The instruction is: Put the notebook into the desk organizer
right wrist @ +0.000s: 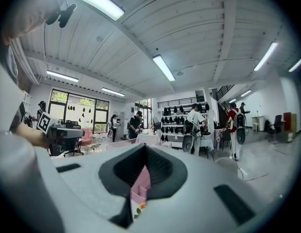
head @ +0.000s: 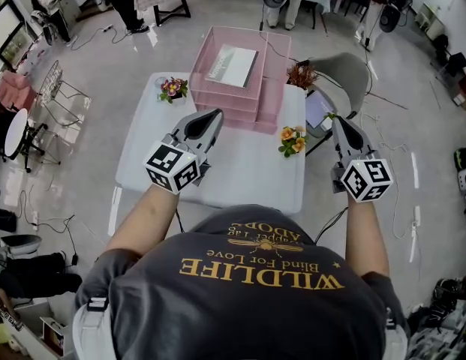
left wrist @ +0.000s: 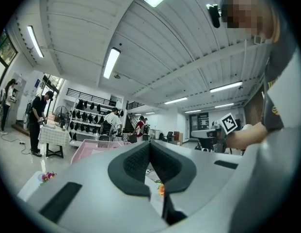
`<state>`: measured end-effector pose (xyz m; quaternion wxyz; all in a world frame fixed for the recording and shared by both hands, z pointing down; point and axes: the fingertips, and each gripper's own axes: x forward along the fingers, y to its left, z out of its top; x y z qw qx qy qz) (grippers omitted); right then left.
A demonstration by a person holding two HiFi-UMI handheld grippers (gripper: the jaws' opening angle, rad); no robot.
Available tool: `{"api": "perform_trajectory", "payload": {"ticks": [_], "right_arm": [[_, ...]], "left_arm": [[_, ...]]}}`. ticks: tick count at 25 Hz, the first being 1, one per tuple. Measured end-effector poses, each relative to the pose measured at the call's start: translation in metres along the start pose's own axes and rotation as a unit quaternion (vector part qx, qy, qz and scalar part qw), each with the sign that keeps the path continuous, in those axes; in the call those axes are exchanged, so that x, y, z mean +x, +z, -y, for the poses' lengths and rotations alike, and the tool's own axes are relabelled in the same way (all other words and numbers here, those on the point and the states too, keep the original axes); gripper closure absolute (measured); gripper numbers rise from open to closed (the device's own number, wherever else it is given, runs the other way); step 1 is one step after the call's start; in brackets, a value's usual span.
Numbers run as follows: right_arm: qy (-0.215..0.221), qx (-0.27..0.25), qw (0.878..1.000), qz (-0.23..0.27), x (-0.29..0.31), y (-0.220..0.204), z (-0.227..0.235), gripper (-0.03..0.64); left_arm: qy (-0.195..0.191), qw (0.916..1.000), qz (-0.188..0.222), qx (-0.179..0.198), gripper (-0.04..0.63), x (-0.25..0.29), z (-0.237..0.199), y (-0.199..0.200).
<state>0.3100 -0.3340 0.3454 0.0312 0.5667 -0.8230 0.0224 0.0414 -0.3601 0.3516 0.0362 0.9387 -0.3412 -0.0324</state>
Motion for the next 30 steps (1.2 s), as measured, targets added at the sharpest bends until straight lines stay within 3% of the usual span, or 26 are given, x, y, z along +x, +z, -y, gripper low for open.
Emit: {"api": "perform_trajectory", "payload": {"ticks": [30], "right_arm": [[0.015,-0.002,1.000,-0.004,0.0088,0.0009,-0.0037,0.620]], "left_arm": [[0.009,0.9997,-0.012,0.020,0.594,-0.0045,-0.0001,-0.0041]]}}
